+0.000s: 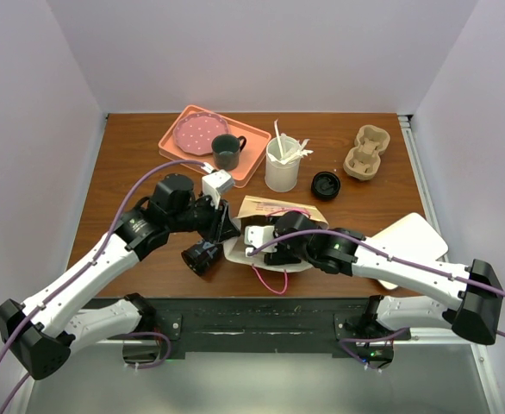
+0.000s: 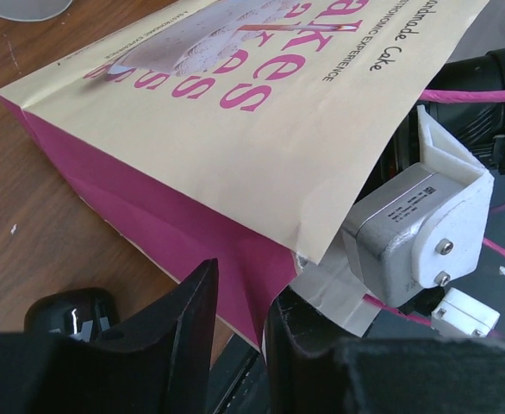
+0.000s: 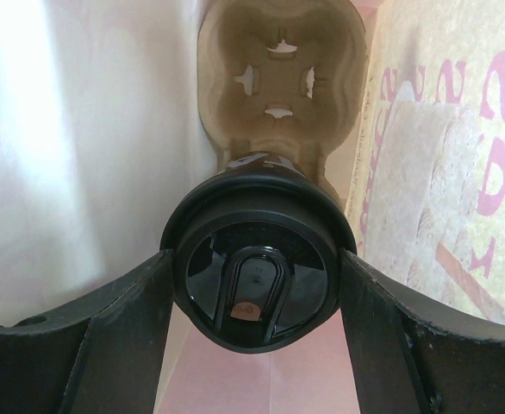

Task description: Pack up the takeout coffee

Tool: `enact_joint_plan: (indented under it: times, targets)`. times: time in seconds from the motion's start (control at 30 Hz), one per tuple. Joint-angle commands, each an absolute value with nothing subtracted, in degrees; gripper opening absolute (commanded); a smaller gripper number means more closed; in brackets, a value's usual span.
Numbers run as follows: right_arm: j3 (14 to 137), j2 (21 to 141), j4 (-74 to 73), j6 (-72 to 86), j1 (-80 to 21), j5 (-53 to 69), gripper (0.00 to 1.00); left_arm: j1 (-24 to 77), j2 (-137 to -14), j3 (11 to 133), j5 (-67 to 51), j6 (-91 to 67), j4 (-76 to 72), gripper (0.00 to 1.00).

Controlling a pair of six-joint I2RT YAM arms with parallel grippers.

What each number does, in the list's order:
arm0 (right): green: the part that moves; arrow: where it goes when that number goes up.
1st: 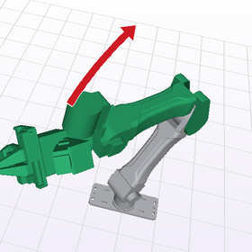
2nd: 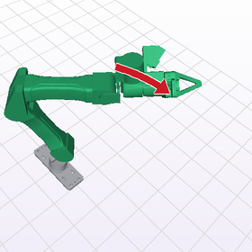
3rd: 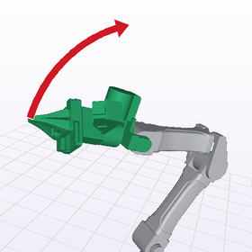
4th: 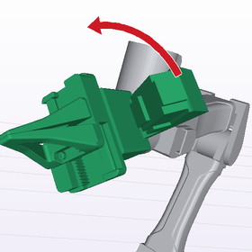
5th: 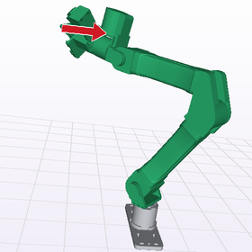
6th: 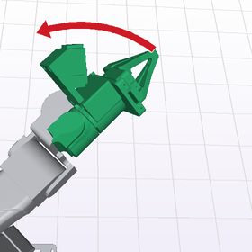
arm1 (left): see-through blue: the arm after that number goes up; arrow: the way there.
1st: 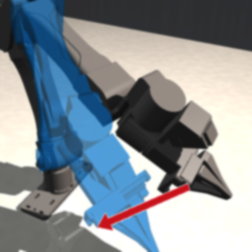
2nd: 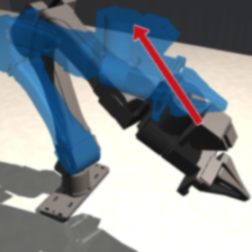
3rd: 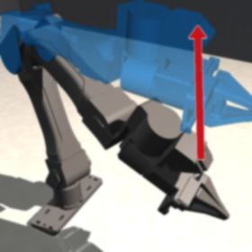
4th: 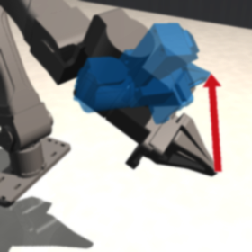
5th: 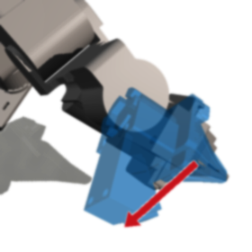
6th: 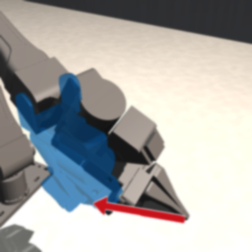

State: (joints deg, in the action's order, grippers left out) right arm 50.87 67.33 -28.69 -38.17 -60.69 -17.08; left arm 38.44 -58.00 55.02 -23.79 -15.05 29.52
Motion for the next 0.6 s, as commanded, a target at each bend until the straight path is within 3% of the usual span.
enact_joint_plan:
  times: [0.0, 0.13, 0.33, 0.43, 0.57]
  targets:
    - [53.26, 67.06, -27.42, -37.88, -60.47, -18.28, 0.21, 38.85, -57.66, 58.09, -22.06, -12.66, 32.07, 0.34]
    - [53.44, 67.06, -27.16, -37.71, -60.47, -18.02, 0.21, 38.85, -57.39, 58.71, -20.13, -11.95, 33.49, 0.35]
    - [54.93, 66.62, -27.16, -38.49, -60.38, -18.46, 0.2, 38.85, -57.92, 59.15, -21.0, -12.74, 32.26, 0.06]
    - [55.98, 67.23, -27.86, -38.85, -60.38, -19.33, 0.21, 38.94, -57.66, 58.89, -20.22, -13.01, 32.08, 0.0]
    - [58.01, 68.38, -30.15, -38.58, -60.38, -20.57, 0.2, 39.11, -57.39, 59.06, -18.55, -13.01, 32.6, 0.0]
